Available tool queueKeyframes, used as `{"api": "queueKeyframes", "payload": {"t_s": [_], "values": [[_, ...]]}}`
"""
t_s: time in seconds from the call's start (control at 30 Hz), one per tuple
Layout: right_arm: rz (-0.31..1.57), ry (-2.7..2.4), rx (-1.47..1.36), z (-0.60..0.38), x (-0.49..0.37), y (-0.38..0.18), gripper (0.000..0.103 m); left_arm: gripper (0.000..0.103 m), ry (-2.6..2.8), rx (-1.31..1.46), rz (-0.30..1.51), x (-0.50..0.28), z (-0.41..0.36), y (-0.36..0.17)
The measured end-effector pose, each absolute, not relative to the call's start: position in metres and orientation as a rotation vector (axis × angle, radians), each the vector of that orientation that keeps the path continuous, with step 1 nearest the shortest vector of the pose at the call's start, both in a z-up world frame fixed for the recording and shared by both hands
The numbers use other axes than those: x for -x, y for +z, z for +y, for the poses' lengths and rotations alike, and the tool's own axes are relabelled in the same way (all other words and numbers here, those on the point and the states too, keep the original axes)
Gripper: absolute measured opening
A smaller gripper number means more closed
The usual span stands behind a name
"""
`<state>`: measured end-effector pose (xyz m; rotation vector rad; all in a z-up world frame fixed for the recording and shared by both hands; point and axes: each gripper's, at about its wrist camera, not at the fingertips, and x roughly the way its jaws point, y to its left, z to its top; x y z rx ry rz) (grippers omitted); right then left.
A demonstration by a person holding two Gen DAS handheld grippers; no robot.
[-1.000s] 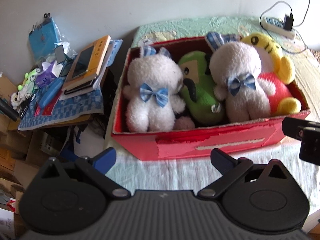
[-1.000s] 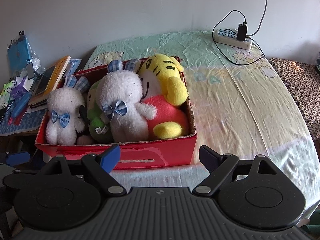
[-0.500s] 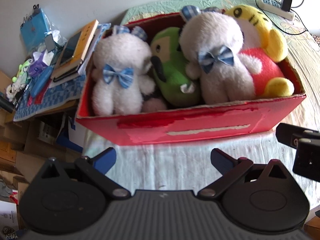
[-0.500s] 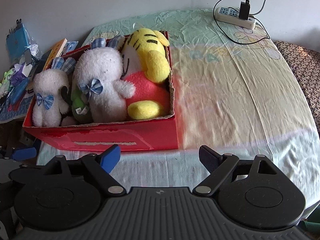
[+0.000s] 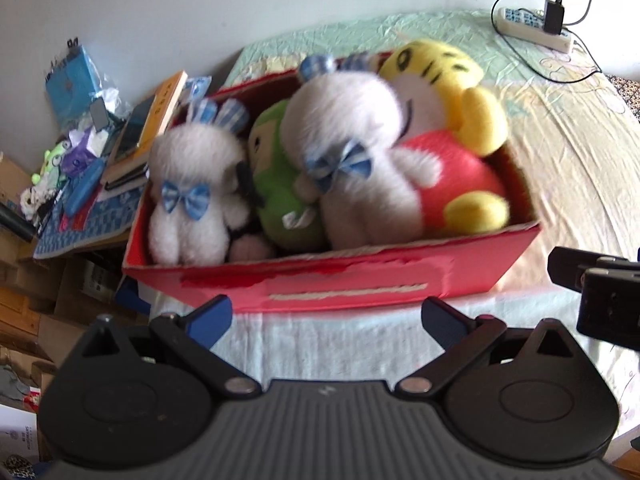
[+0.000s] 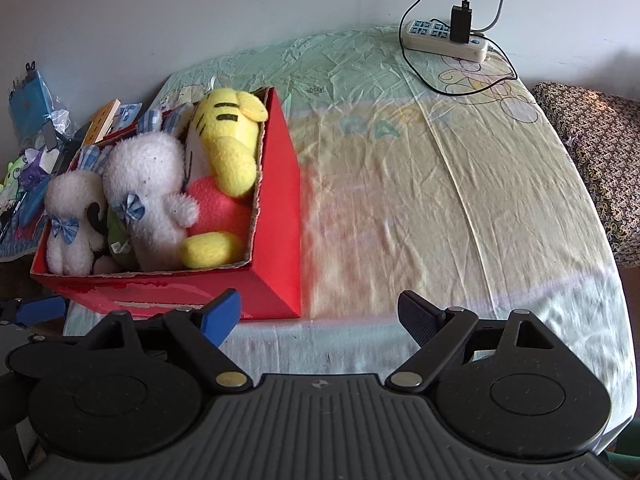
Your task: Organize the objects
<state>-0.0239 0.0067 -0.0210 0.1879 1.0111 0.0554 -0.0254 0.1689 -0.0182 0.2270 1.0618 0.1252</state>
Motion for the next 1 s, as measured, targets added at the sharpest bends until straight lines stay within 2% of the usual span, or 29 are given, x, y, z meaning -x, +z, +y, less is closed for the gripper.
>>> {"api": "queueKeyframes", "payload": {"t_s": [0.37,1.0], "values": [[0.952,0.05,-0.252,-0.015,0.027,-0.008,0.087,0.101,0.144,-0.232,1.014,0.024,0.153,-0.003],[0.863,0.046,-0.194,0.067,-0.006,0.023,0.087,0.103,0.142,-0.192,0.897,-0.007,0.244,0.023]]}}
